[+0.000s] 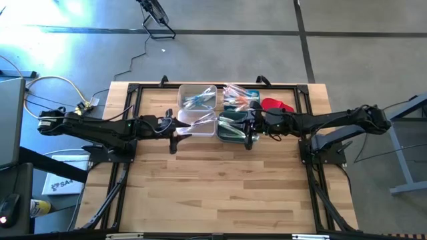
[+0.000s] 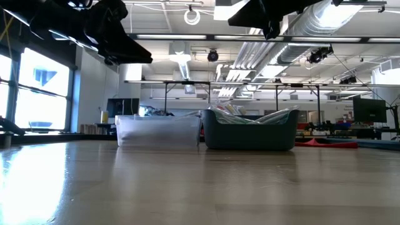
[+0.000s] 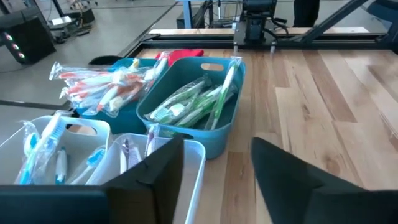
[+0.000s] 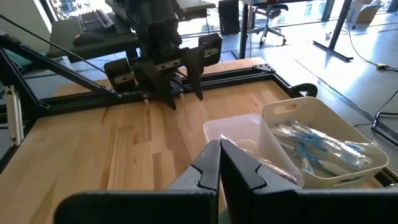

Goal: Pick & Place Toothbrushes
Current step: Return to Home Position

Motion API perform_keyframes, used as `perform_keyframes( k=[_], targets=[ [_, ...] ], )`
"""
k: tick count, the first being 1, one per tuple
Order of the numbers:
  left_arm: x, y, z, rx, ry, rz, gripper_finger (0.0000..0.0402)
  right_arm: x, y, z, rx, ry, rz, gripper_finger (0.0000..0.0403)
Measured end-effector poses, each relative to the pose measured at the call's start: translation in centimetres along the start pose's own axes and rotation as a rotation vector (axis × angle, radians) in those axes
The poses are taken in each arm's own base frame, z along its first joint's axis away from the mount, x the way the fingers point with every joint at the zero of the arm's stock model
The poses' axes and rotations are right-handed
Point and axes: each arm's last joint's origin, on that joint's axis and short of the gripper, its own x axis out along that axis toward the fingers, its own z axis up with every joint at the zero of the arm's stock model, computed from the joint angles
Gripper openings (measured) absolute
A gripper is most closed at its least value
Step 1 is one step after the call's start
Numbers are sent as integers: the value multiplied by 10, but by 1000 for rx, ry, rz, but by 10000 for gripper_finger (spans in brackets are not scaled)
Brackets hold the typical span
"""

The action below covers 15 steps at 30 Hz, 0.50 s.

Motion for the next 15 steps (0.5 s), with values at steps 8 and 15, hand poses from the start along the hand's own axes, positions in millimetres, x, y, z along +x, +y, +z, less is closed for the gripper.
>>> perform_keyframes(
  k=[8, 15],
  targets=[
    [0, 0, 0, -3, -1, 0, 74, 0, 0, 0, 0, 2, 5, 4],
    [0, 0, 0, -64, -3, -1, 23, 0, 1, -2, -3, 28, 50, 4]
  ],
)
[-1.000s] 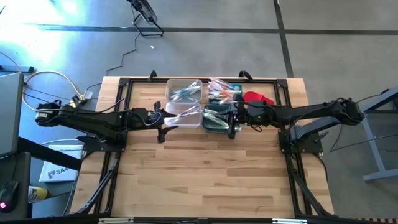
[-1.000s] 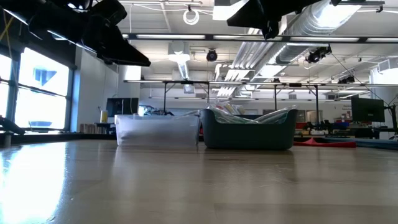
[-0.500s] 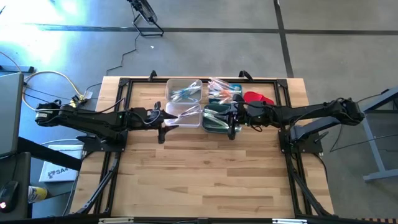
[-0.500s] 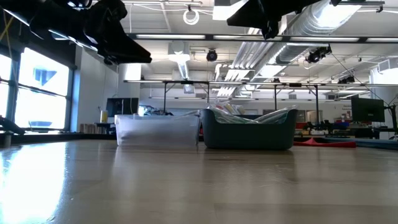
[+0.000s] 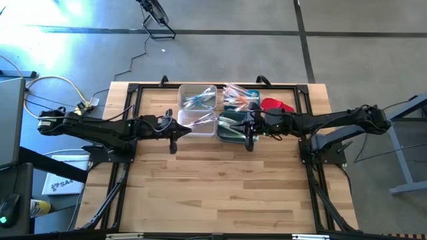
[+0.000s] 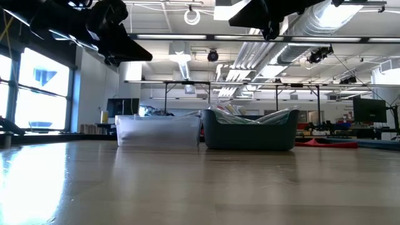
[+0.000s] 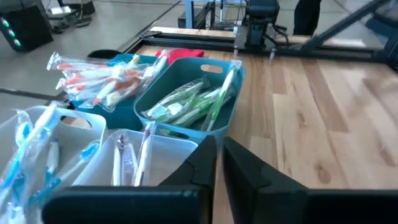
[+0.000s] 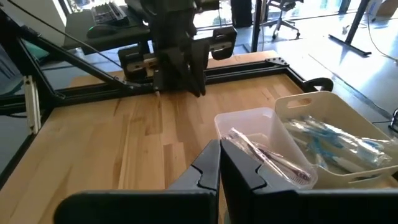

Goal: Pick & Place Toothbrushes
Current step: Return to Home Position

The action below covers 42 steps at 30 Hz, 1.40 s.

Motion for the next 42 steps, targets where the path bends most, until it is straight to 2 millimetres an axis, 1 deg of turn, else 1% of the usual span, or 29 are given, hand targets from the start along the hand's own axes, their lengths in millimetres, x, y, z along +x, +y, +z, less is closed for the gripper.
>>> perform_keyframes(
  k=[5, 10, 13, 16, 21, 26, 30, 35, 38, 42],
  targets=[
    [0, 0, 1, -40, -7, 0, 3, 0, 0, -1, -1, 9, 0, 4],
    [0, 0, 3, -37, -13, -1, 1, 0, 0, -1, -1, 10, 0, 4],
    [-3, 0, 13, -22, -33, -6, 1, 0, 0, -1, -1, 11, -1, 4],
    [-8, -1, 27, 38, -50, -47, 1, 0, 0, -1, -1, 11, -1, 4],
    [-24, 1, 38, 110, -69, -74, 1, 0, 0, -1, -8, 9, -5, 4],
    [-48, 6, 35, 120, -26, -49, 0, 0, -1, -1, -14, 6, -31, 4],
    [-68, 10, 34, 117, -21, -35, 0, -2, -2, 0, -57, 3, -60, 4],
    [-84, 13, 31, 150, -48, -32, 0, -7, -2, 3, -60, -15, -60, 4],
    [-93, 16, 23, 175, -80, 1, 0, -10, -2, 6, -58, -27, -58, 4],
    [-103, 21, 8, 166, -126, 67, 0, -14, -2, 8, -52, -37, -53, 4]
  ],
)
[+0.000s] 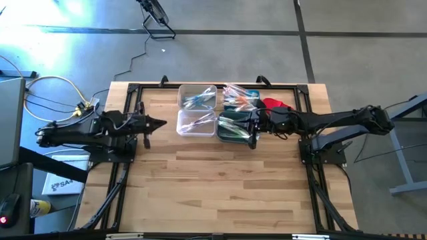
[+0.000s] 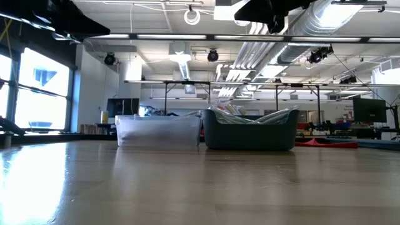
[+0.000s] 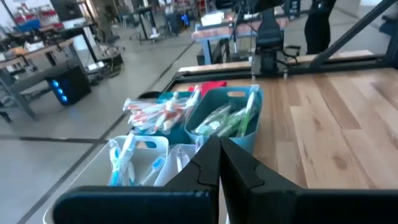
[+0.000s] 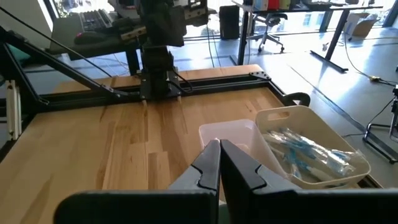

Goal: Pick & Place Toothbrushes
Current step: Return to Home Position

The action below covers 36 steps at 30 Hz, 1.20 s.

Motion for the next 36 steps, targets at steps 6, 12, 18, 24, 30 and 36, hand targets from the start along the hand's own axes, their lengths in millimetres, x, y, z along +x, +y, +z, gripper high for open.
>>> perform_keyframes(
  k=[6, 12, 18, 24, 30, 36],
  targets=[
    [-16, 1, -20, -10, -76, 12, 0, -6, 0, 3, 1, -7, 2, 4],
    [-25, 0, -37, 8, -117, -15, 0, -15, -2, 5, 2, -3, 3, 4],
    [-21, -5, -41, 42, -108, -118, 0, -24, -3, 8, 0, -7, 3, 4],
    [-12, -10, -55, 50, -137, -128, 0, -26, -4, 8, -1, 0, 4, 4],
    [-2, -17, -73, 64, -150, -199, 0, -26, -4, 7, 1, 6, 4, 4],
    [3, -21, -84, 65, -149, -222, 0, -26, -4, 7, 1, 6, 4, 4]
  ],
)
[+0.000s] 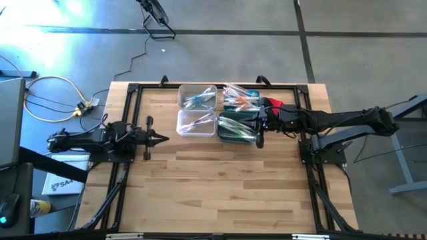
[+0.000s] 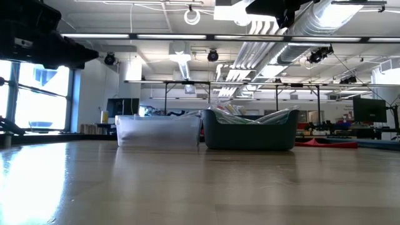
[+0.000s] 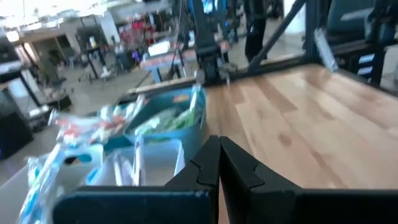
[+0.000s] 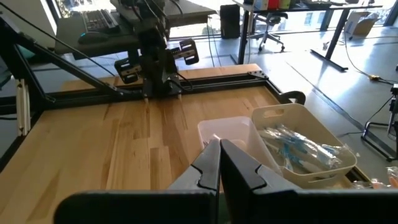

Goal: Pick & Place Toothbrushes
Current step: Return to Home Position

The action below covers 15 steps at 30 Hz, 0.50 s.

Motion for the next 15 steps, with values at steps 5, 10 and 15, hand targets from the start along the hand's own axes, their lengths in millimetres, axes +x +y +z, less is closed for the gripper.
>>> perform_keyframes(
  k=[5, 10, 15],
  targets=[
    [3, -2, -7, 0, -35, -1, 0, 0, 0, 0, 0, 0, 0, 4],
    [3, -2, -9, -1, -27, -1, 0, -6, -1, 2, -7, -9, -1, 4],
    [3, -2, -9, -1, -27, 1, 0, -20, -3, 5, -25, -16, -2, 4]
  ],
)
